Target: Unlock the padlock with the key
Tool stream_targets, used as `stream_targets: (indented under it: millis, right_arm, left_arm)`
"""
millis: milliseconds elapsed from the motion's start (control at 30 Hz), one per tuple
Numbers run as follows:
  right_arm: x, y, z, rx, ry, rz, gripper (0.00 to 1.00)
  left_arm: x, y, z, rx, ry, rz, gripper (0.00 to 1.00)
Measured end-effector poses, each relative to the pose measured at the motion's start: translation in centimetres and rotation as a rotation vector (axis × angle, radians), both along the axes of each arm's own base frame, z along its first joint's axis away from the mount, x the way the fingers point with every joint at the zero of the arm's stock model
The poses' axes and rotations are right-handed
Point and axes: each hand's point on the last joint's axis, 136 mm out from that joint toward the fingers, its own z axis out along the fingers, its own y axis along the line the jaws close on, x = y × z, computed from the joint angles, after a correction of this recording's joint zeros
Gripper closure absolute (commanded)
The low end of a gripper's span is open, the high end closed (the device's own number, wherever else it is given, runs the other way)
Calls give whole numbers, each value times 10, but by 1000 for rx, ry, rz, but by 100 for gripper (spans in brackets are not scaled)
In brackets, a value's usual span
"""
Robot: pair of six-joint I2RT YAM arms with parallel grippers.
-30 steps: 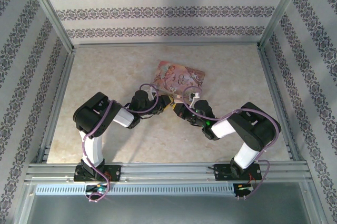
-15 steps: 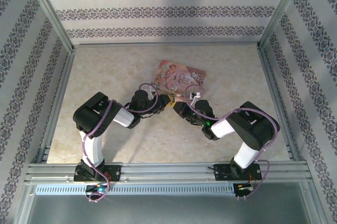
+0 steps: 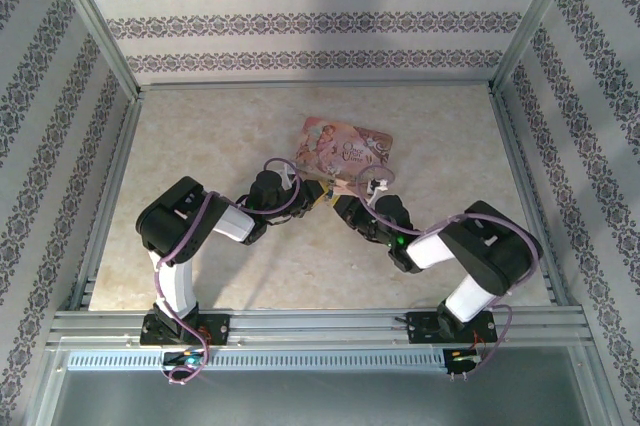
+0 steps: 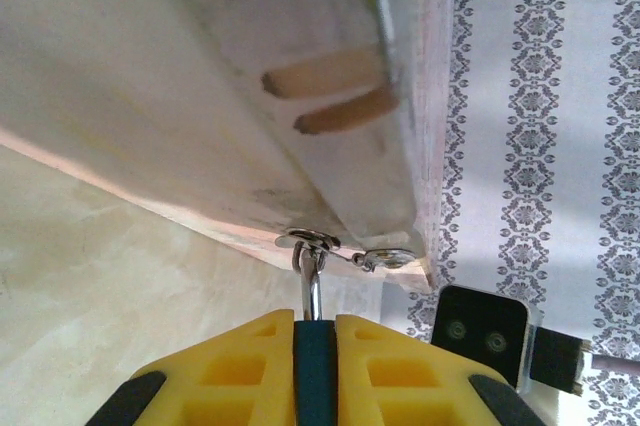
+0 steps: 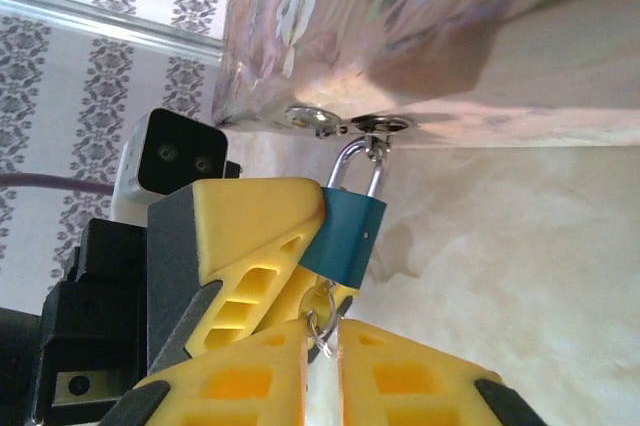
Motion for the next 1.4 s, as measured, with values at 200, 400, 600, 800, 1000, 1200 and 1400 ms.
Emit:
stream_targets:
  millis: [200, 400, 600, 800, 1000, 1200, 1400]
  right_arm:
    - [-7, -16, 17, -108, -52, -13, 73]
    - [-15, -38, 56, -316, -231, 4, 66]
    - [-31, -39, 116, -548, -529, 93, 59]
    - [-52, -25, 124, -847, -764, 260, 49]
    - [-66, -17, 114, -1122, -982, 431, 50]
    - [-65, -20, 111, -1302, -1111, 509, 51]
    - [-66, -24, 100, -1378, -1153, 561, 52]
  left_arm:
    - [-2, 1, 3, 13, -2, -3, 85]
    - [-5, -1, 13, 21, -12, -5, 85]
    - [-10, -5, 22, 25, -20, -12, 89]
    - [-13, -8, 32, 34, -36, 6, 85]
    - [-14, -7, 51, 21, -67, 23, 87]
    - [-16, -8, 54, 24, -68, 26, 89]
    - [-18, -9, 53, 28, -64, 23, 89]
